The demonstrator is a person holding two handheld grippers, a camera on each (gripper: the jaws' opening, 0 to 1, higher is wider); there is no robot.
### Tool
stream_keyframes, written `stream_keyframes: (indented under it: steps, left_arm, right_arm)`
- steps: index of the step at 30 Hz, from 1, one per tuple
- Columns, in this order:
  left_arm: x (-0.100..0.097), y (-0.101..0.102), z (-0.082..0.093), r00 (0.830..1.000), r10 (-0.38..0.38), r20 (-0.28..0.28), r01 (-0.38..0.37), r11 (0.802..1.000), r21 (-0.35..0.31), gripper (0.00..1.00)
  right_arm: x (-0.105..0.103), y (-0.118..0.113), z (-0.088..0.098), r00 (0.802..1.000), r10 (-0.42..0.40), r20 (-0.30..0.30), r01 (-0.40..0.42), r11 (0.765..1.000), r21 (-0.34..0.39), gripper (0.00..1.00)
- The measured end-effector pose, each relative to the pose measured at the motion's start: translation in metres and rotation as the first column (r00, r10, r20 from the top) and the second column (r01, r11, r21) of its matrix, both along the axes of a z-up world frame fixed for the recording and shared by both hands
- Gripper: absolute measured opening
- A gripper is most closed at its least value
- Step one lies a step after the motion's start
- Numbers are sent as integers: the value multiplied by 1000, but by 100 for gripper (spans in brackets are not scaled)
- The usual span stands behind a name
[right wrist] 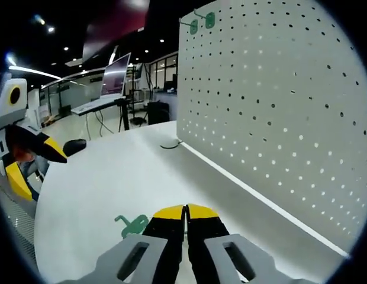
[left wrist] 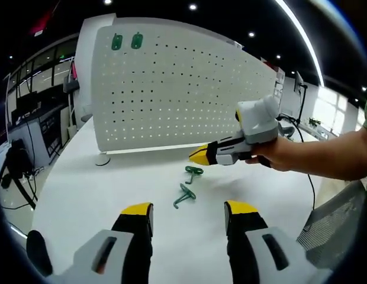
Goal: Insert the hook assembly into the mounting plate slot until the hook locks in place.
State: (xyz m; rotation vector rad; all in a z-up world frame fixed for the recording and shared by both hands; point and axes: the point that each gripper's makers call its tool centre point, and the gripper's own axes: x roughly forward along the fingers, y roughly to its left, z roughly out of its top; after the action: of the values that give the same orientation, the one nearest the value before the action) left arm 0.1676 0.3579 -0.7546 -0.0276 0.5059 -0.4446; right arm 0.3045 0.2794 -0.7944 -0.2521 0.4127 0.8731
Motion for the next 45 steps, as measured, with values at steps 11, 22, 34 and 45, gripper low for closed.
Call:
stream_keyframes:
  steps: [11,22,34,45]
  left_arm:
    - [-1,-2,1,1000,-6,2,6,1000,-2,49]
    - [0,0,2,1000,-1,5,1,1000,-7,49]
    - [1,1,2,1000,6,7,-5,1000,-11,49]
    - [1,2,3,1000,8,10,-8,1000,-14,49]
  right_arm:
    - [-1,-5,-10,999,-17,-50,16,1000,-17,6]
    - [1,4,-27,997,45,-55,-53,986,-159,6]
    - [6,7,-36,996,57,-76,-72,973,-220,5]
    - [7,5,-41,994,60,-89,-82,961,-264,2]
